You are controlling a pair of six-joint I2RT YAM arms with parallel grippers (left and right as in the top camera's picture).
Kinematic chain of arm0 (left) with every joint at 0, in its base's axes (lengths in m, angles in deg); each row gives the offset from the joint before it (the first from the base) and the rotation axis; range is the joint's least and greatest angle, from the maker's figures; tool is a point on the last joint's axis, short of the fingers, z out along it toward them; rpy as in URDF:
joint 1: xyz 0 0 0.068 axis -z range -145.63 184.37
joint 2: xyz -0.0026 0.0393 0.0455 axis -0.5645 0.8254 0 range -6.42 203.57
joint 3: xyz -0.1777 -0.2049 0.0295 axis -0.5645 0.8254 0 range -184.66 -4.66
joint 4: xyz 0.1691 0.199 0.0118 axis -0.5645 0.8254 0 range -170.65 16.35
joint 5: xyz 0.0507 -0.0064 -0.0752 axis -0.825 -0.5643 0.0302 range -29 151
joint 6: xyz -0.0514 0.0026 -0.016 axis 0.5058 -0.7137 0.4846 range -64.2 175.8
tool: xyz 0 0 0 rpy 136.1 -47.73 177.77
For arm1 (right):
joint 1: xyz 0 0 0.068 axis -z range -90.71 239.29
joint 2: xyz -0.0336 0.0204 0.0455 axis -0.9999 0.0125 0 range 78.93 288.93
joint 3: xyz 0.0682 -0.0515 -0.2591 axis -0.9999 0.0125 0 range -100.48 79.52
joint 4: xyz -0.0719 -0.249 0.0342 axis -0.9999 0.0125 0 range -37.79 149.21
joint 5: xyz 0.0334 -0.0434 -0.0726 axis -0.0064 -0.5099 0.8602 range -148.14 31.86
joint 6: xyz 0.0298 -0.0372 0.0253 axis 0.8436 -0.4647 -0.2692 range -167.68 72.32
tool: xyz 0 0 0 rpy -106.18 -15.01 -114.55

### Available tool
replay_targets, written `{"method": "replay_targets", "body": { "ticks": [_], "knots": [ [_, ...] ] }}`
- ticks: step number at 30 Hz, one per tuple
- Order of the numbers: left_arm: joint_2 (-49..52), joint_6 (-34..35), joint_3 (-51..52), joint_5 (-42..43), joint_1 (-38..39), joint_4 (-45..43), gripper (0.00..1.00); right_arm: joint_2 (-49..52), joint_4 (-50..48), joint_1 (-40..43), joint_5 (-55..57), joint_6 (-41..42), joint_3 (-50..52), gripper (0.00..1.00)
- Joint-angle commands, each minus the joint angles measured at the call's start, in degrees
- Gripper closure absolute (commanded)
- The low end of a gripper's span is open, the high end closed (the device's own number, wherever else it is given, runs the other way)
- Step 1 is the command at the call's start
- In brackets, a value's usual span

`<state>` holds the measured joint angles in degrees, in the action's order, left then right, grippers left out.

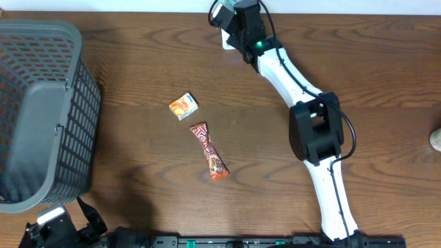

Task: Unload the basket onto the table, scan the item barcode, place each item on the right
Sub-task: 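Carry the wipes pack to the right edge and release it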

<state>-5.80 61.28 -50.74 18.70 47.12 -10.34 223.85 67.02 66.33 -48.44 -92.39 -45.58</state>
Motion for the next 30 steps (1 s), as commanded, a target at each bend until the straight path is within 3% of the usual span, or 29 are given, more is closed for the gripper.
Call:
{"method": "replay_targets", "body": {
  "ticks": [1, 10, 16, 26, 30],
  "knots": [
    [-0.5, -0.7, 0.0, -0.3, -0.2, 0.0, 0.02, 0.5, -0.4, -0.7, 1.4, -2.8, -2.1, 0.99],
    [-0.5, -0.7, 0.0, -0.3, -0.2, 0.0, 0.02, 0.5, 0.3, -1.6, -0.2, -3.1, -2.1, 0.99],
    [-0.5, -0.7, 0.0, -0.3, -0.2, 0.0, 0.02, -1.6, 7.1, -4.0, -0.1, -1.5, -2.1, 0.99],
    [-0.5, -0.7, 0.0, -0.3, -0.2, 0.0, 0.02, -17.6, 40.3, -3.9, -0.5, 6.1, -2.1, 0.99],
    [-0.5, -0.7, 0.0, -0.3, -0.2, 0.0, 0.02, -22.4, 51.5, -2.4, 1.4, 16.2, -2.1, 0.99]
  ]
}}
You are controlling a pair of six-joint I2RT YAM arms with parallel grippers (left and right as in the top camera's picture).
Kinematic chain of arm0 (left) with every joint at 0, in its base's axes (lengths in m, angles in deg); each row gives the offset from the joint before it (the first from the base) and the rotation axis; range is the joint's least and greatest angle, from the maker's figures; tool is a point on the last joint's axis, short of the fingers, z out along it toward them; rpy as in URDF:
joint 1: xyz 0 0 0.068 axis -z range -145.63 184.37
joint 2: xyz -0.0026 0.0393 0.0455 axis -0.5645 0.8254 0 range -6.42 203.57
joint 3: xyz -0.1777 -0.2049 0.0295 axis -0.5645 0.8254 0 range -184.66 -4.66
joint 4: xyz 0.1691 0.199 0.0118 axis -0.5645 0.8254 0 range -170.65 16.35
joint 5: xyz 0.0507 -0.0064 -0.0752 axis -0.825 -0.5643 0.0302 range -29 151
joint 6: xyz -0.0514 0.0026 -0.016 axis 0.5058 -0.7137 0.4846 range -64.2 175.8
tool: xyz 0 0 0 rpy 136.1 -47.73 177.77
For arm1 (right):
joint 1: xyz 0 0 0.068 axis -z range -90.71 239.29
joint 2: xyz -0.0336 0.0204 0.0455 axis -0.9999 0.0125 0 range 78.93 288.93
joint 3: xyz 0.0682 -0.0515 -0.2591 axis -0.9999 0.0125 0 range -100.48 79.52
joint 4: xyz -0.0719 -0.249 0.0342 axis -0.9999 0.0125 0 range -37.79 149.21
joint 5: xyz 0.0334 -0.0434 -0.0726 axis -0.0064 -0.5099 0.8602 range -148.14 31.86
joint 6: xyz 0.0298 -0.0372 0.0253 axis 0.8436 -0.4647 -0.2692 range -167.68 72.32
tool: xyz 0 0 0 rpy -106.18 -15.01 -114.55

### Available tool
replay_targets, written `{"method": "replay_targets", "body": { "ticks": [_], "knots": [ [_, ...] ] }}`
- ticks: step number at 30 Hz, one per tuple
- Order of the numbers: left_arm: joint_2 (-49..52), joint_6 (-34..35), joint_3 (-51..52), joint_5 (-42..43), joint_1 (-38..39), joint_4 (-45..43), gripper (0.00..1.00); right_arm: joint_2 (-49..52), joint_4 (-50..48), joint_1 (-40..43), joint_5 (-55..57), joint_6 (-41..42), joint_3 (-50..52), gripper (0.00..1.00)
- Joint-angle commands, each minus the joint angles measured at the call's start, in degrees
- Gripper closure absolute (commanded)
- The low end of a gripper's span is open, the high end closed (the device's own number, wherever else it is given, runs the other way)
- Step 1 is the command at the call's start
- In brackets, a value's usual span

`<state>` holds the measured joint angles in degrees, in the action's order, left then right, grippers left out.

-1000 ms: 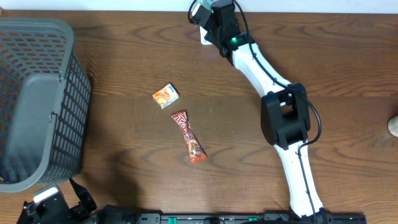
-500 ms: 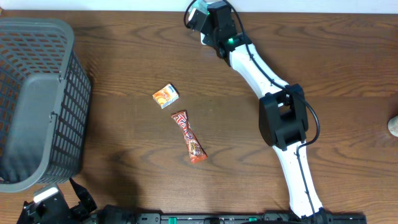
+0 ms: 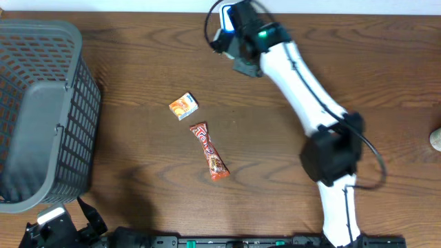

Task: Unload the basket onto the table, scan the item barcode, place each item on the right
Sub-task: 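Carry the wipes pack to the right edge and release it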

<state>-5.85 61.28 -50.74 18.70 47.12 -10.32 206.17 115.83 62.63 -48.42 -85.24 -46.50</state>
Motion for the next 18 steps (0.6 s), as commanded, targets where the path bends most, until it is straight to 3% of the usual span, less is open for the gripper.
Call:
{"method": "replay_targets", "body": {
  "ticks": [1, 11, 18],
  "knots": [
    [-0.4, -0.7, 0.0, -0.3, -0.2, 0.0, 0.02, -5.7, 5.4, 1.9, 1.4, 13.0, -1.2, 0.99],
    [-0.4, -0.7, 0.0, -0.3, -0.2, 0.0, 0.02, -8.1, 32.8, 13.6, 13.8, 47.0, 0.1, 0.99],
    [-0.4, -0.7, 0.0, -0.3, -0.2, 0.0, 0.02, -8.3, 33.0, 23.3, 30.6, 60.1, 10.1, 0.99]
  ]
}}
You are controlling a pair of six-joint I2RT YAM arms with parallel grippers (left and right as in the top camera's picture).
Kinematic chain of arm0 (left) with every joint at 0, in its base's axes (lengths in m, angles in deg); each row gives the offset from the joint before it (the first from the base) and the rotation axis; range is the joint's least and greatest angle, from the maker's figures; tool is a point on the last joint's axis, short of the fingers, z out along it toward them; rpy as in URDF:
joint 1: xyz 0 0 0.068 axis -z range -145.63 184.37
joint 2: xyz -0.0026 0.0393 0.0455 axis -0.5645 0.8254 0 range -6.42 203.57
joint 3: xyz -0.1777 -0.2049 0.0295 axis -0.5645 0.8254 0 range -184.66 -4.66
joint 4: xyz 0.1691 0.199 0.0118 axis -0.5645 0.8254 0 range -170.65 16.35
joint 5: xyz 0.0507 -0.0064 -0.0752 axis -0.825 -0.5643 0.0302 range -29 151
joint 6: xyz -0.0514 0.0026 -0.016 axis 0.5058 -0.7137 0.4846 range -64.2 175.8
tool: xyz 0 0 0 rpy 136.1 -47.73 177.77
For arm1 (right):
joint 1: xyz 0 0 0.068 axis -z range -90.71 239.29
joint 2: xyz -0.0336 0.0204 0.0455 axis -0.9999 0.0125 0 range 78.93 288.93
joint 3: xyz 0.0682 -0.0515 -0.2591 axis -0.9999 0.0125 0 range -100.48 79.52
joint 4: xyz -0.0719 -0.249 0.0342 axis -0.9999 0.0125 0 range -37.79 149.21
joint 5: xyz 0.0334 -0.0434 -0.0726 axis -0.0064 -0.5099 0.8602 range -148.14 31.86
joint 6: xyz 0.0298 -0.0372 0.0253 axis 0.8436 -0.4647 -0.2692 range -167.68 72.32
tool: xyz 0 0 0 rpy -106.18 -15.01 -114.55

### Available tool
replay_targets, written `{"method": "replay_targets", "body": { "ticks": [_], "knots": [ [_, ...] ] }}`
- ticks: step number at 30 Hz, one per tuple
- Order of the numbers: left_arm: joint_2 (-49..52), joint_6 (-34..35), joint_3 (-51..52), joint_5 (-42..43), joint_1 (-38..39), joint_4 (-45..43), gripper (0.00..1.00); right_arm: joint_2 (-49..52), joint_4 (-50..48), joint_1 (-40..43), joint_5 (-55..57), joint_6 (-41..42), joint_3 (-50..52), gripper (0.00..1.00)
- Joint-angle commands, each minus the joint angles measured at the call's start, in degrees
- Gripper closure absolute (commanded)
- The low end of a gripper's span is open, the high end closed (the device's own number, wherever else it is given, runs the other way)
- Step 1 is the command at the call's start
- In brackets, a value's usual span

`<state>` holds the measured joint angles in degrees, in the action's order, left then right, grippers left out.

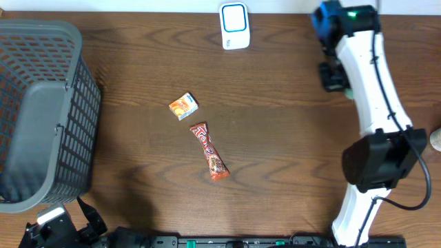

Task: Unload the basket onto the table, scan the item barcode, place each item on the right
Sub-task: 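Carry the wipes pack to the right edge and release it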

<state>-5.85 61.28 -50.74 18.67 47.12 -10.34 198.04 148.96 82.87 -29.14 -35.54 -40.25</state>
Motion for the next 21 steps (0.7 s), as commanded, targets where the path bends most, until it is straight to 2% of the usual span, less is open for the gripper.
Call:
{"method": "replay_targets", "body": {
  "ticks": [1, 4, 10, 13, 17, 18, 20, 21],
  "knots": [
    [-0.4, -0.7, 0.0, -0.3, -0.2, 0.0, 0.02, -0.2, -0.5, 4.8, 13.6, 11.3, 6.3, 0.99],
    [-0.4, -0.7, 0.0, -0.3, -0.2, 0.0, 0.02, -0.2, -5.3, 10.3, 15.8, 15.3, 13.3, 0.99],
    [-0.4, -0.7, 0.0, -0.3, -0.2, 0.0, 0.02, -0.2, -19.4, 20.9, 14.0, 15.5, 27.8, 0.99],
    [-0.4, -0.7, 0.0, -0.3, -0.2, 0.0, 0.02, -0.2, -24.4, 24.5, 14.0, 15.5, 30.5, 0.99],
    [-0.4, -0.7, 0.0, -0.3, -0.2, 0.0, 0.02, -0.2, -25.5, 28.6, 13.3, 15.5, 30.5, 0.97],
    [-0.4, -0.7, 0.0, -0.3, -0.2, 0.0, 0.02, -0.2, -25.5, 29.4, 11.6, 15.5, 30.0, 0.73],
    [-0.4, -0.7, 0.0, -0.3, -0.2, 0.0, 0.02, -0.2, -25.1, 30.1, 6.9, 14.1, 28.8, 0.09],
    [-0.4, -0.7, 0.0, -0.3, -0.2, 0.0, 0.02, -0.2, -24.9, 30.3, 4.2, 12.3, 27.9, 0.01]
  ]
}}
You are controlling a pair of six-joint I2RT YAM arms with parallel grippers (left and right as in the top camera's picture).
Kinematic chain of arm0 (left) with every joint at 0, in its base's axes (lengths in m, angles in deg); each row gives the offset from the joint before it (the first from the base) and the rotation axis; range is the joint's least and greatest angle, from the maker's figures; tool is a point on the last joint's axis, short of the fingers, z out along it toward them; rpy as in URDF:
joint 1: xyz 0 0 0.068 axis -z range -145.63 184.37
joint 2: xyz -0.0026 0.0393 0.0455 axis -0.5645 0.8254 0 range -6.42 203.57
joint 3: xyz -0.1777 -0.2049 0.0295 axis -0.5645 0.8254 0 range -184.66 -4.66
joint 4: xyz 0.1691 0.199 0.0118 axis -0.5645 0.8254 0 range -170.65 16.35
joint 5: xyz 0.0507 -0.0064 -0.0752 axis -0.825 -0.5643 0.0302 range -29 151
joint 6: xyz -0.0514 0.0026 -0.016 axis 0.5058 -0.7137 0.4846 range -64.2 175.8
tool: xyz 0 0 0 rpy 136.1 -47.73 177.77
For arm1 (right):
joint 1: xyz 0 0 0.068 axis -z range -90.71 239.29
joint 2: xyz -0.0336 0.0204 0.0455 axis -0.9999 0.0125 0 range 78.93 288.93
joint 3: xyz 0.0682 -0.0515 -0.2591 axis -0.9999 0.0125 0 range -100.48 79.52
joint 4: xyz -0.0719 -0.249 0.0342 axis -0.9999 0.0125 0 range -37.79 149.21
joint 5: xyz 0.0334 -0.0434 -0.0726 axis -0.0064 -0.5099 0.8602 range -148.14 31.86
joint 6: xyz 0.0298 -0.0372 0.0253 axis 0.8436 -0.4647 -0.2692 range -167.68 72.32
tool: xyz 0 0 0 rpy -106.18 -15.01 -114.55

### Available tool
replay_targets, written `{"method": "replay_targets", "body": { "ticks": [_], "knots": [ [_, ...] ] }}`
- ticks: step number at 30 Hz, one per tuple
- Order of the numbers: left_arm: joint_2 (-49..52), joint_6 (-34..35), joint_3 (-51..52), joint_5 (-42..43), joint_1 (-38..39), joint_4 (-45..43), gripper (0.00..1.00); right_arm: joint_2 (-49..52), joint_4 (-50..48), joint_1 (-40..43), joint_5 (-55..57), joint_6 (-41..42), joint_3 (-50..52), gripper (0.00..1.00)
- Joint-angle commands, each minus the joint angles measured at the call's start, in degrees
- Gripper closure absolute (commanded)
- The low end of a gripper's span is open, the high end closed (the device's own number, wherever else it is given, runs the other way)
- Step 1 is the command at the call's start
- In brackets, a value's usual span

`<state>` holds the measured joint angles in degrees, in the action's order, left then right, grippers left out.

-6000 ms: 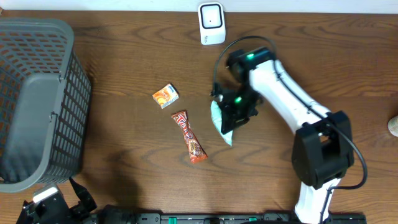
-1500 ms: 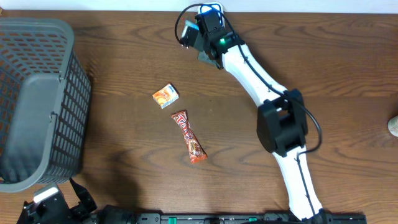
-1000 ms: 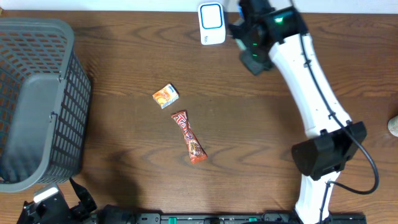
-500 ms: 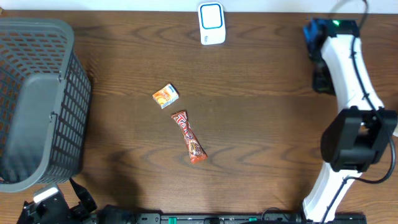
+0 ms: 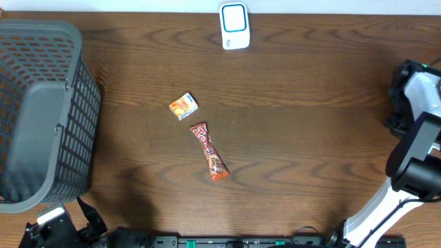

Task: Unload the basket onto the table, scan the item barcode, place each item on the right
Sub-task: 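Carry the wipes pack to the right edge and release it, then reach the right gripper to the red snack bar and grasp it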

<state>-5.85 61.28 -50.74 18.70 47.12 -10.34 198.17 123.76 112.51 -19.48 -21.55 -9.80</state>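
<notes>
The white scanner with a blue face (image 5: 234, 25) stands at the table's far edge, in the middle. A small orange box (image 5: 184, 106) lies left of centre. Just below it lies a red candy bar (image 5: 210, 151), pointing diagonally. My right arm (image 5: 420, 110) is folded back at the table's right edge, far from all three. Its dark gripper end (image 5: 397, 103) shows too little to tell the jaws' state, and nothing shows in it. Only part of my left arm (image 5: 65, 224) shows at the bottom left corner, its fingers unclear.
A large grey mesh basket (image 5: 76, 103) fills the left side of the table. The brown wooden tabletop (image 5: 310, 158) stretches between the items and the right arm.
My right arm has swung from the far right of the table's back area out to the right edge. The scanner, box and candy bar have not moved.
My right gripper was over the scanner at the far edge, covering it. Then it was just beside that spot, still hiding the scanner. Then it stood to the right with the scanner uncovered, and now it is at the right edge.
</notes>
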Motion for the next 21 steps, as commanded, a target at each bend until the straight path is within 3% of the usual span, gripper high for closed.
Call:
{"method": "replay_targets", "body": {
  "ticks": [1, 7, 13, 16, 21],
  "knots": [
    [-0.4, -0.7, 0.0, -0.3, -0.2, 0.0, 0.02, -0.3, 0.7, 0.7, -9.0, -3.7, -3.9, 0.01],
    [-0.4, -0.7, 0.0, -0.3, -0.2, 0.0, 0.02, -0.4, 9.6, -2.4, -22.0, -7.0, -17.4, 0.01],
    [-0.4, -0.7, 0.0, -0.3, -0.2, 0.0, 0.02, -0.5, 17.1, -12.7, -46.2, -13.8, -31.3, 0.01],
    [-0.4, -0.7, 0.0, -0.3, -0.2, 0.0, 0.02, -0.5, 16.8, -19.8, -54.6, -16.5, -32.2, 0.01],
    [-0.4, -0.7, 0.0, -0.3, -0.2, 0.0, 0.02, -0.5, 15.0, -34.9, -55.1, -19.0, -30.8, 0.01]
  ]
}}
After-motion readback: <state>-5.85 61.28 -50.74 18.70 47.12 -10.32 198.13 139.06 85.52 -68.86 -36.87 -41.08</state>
